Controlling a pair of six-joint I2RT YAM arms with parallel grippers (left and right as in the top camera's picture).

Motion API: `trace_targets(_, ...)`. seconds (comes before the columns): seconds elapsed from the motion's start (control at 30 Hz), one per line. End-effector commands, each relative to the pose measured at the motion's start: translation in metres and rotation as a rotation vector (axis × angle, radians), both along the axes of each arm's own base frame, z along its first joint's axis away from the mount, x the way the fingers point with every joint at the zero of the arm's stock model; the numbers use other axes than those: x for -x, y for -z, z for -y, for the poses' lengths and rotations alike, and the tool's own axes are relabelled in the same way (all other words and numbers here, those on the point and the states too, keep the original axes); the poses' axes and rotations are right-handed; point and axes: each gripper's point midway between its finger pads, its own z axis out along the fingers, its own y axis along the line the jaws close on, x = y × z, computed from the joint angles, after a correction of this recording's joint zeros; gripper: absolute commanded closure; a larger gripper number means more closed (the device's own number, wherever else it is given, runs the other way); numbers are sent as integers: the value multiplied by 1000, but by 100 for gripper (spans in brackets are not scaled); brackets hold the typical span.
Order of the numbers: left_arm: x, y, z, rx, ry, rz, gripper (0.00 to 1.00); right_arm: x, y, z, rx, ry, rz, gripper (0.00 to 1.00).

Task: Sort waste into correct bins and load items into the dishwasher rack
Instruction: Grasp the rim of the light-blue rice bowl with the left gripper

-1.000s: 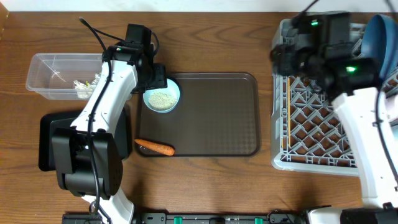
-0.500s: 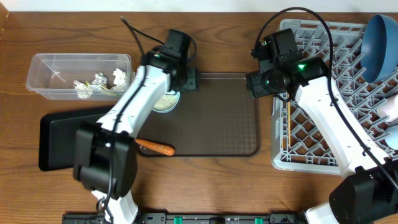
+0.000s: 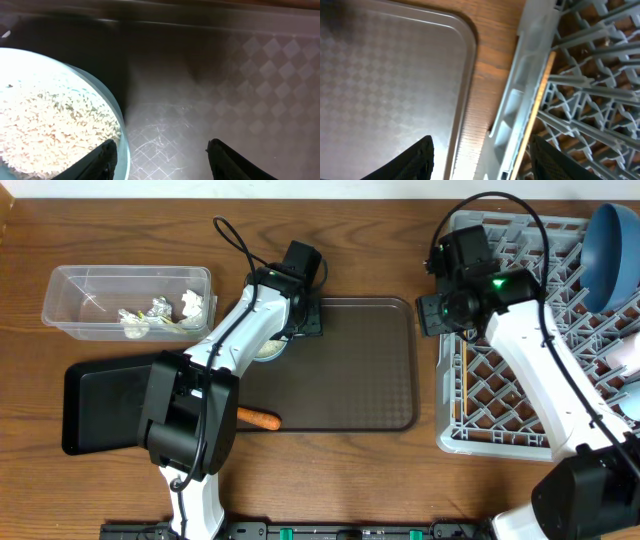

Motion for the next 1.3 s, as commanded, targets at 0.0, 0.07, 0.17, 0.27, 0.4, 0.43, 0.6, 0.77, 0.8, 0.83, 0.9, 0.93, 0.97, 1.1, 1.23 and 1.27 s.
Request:
trace_targets(0.0,0,0,-8,-28,-21,5,39,-2,-5,14,18,19,14,39)
trace_targets(0.07,1,0,-8,-28,-21,3,39,-3,-5,17,18,28,13,39)
trace_targets(0.17,2,4,-8,-33,-21,-9,40,-2,-4,21,20,37,7,39)
trace_targets(0.27,3,12,-8,-39,-23,-26,41,-2,-4,27,21,51,1,40)
trace_targets(0.4,4,18,-9,-45,-23,-39,49,-1,-3,31,22,61,-4,40)
trace_targets(0.43,5,19,-9,-46,-22,-43,49,-1,-3,31,22,62,-4,40)
trace_targets(0.6,8,34,-10,-60,-22,-76,50,-1,-3,31,22,62,-4,40)
trace_targets(0.77,11,43,-11,-70,-22,-101,58,1,-2,32,24,62,-12,40)
trace_targets(0.8,11,43,-11,-70,-22,-100,60,1,-2,32,25,62,-15,41)
trace_targets(0.83,10,43,-11,-69,-22,-99,63,1,-2,32,25,62,-16,41)
trace_targets(0.9,11,43,-11,-70,-22,-100,71,1,-2,32,25,62,-16,41)
trace_targets(0.93,11,43,-11,-70,-22,-100,73,2,-2,32,26,62,-16,41)
trace_targets(0.97,11,43,-11,-70,-22,-100,75,2,-2,32,25,62,-17,41)
trace_targets(1.1,11,43,-12,-70,-22,-100,78,3,-2,32,27,62,-22,42)
trace_targets(1.23,12,43,-12,-71,-22,-104,88,4,-1,32,28,62,-27,43)
trace_targets(1.27,12,43,-12,-73,-22,-107,91,5,-1,32,29,62,-29,43)
